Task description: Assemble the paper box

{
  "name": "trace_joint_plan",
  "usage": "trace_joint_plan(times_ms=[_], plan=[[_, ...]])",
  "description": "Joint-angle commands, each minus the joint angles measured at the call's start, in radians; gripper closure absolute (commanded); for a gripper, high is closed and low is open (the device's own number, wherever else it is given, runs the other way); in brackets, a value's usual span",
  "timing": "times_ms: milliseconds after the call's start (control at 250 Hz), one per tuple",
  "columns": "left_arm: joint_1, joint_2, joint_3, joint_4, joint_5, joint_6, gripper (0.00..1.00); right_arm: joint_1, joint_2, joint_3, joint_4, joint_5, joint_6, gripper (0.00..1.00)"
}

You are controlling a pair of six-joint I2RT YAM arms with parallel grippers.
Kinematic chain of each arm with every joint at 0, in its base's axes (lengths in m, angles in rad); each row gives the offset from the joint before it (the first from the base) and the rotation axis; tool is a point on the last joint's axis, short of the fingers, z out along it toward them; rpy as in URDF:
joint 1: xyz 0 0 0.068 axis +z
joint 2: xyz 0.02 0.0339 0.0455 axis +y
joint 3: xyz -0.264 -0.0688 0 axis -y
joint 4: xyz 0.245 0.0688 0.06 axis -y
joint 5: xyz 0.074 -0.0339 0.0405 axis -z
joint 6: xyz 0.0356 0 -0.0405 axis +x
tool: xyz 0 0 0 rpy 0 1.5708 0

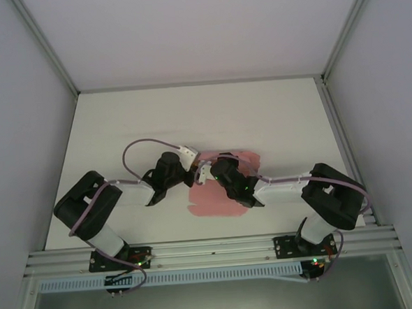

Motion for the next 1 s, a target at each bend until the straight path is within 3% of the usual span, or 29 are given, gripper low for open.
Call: trace_joint_plan(times_ms=[0,64,204,283,311,335,419,631,679,727,779,994], plan=[[-0.021,0.030,0.013,0.034,-0.117,-0.007,0.72,0.009,0.000,0.003,-0.110,-0.056,0.061,1.00],[-0.043,0.036,0.013,0.036,-0.189,-0.010,0.76,0.009,-0.005,0.007,-0.116,-0.057,0.092,1.00],[-0.115,0.059,0.009,0.067,-0.464,0.004,0.95,0.010,-0.022,0.007,-0.116,-0.056,0.130,1.00],[-0.143,0.095,0.019,0.073,-0.611,0.008,1.00,0.010,-0.023,0.006,-0.121,-0.058,0.143,1.00],[-0.153,0.111,0.025,0.075,-0.663,0.007,0.94,0.010,-0.023,0.009,-0.125,-0.058,0.147,1.00],[-0.162,0.125,0.028,0.082,-0.714,0.002,0.97,0.010,-0.021,0.009,-0.127,-0.058,0.148,1.00],[-0.183,0.159,0.021,0.121,-0.786,0.013,1.00,0.011,-0.017,0.009,-0.129,-0.059,0.160,1.00],[-0.195,0.174,0.007,0.148,-0.730,-0.013,1.00,0.009,-0.003,0.021,-0.138,-0.067,0.183,1.00],[-0.195,0.167,-0.004,0.159,-0.671,-0.010,0.86,0.009,-0.002,0.022,-0.139,-0.066,0.184,1.00],[-0.195,0.156,-0.027,0.185,-0.622,-0.010,0.65,0.009,-0.003,0.025,-0.142,-0.066,0.189,1.00],[-0.195,0.135,-0.049,0.191,-0.590,-0.011,0.57,0.006,-0.003,0.029,-0.151,-0.066,0.195,1.00],[-0.199,0.044,-0.071,0.107,-0.540,-0.053,0.58,0.001,0.008,0.055,-0.176,-0.047,0.217,1.00]])
